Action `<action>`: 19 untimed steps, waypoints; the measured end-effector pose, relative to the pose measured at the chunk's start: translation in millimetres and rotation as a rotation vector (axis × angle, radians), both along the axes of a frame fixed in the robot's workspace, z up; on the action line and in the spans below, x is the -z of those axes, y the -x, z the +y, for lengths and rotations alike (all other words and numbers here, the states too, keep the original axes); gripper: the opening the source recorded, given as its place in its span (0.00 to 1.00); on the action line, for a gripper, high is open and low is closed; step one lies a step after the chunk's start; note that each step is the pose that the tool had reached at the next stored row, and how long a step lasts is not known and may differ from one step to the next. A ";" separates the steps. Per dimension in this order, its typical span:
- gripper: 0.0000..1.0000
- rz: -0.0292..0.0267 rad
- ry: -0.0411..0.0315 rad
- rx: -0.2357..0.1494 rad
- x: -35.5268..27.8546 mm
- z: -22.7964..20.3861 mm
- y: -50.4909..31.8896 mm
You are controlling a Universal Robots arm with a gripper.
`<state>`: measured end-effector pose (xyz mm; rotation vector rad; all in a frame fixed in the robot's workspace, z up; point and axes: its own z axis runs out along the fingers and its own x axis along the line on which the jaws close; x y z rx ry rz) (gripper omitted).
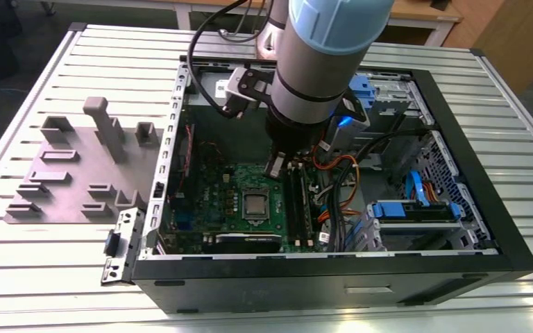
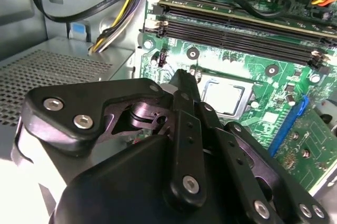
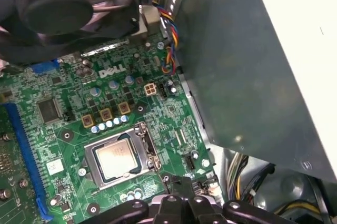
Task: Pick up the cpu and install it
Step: 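Close the cpu cover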
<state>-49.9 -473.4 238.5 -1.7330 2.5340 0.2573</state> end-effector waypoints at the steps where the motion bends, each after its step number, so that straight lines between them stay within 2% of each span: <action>1: 0.11 0.0000 0.0000 -0.011 0.0 0.0 0.0; 5: 0.11 -0.0008 -0.0008 -0.042 -0.3 0.0 0.1; 7: 0.11 -0.0053 -0.0016 -0.047 -0.4 0.0 0.1; 13: 0.11 -0.0321 -0.0015 -0.054 -0.4 -0.3 0.4; 17: 0.11 -0.0557 -0.0010 -0.057 -0.5 -0.6 0.9; 19: 0.11 -0.0647 -0.0014 -0.059 -0.4 -0.8 1.2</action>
